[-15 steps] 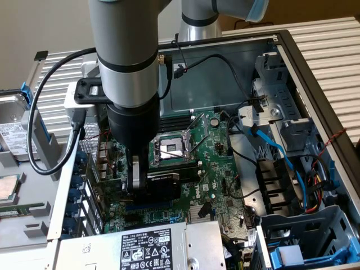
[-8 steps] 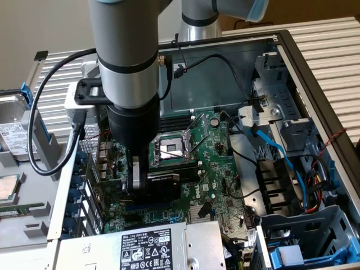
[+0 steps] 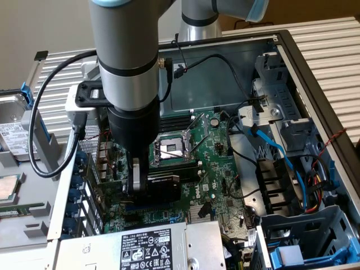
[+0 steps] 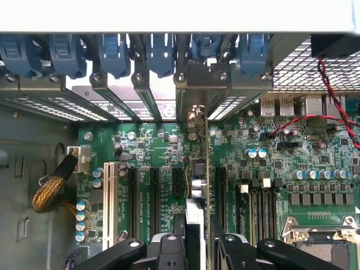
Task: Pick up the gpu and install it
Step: 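Insert the gpu into the slot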
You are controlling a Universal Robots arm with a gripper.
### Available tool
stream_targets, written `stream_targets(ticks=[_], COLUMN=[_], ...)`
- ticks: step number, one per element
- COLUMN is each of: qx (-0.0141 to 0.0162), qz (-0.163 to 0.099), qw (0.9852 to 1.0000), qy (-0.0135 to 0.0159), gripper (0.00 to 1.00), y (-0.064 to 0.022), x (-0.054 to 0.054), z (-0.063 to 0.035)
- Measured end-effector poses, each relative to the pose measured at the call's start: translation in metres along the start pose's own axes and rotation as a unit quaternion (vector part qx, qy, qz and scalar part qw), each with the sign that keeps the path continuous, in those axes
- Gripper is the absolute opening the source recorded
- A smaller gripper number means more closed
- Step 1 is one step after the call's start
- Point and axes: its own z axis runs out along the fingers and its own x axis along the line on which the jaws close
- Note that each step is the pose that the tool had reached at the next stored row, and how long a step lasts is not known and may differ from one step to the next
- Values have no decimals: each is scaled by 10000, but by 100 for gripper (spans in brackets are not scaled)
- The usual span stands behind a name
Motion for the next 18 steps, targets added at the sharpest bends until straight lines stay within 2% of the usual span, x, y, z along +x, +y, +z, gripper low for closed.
stream_targets(ticks=[6, 18], qx=[26, 29], qz=[-1, -1], qw=[10000, 10000], qy=[-3, -5], gripper=[27, 27], y=[4, 4], x=[0, 0], z=[32, 36])
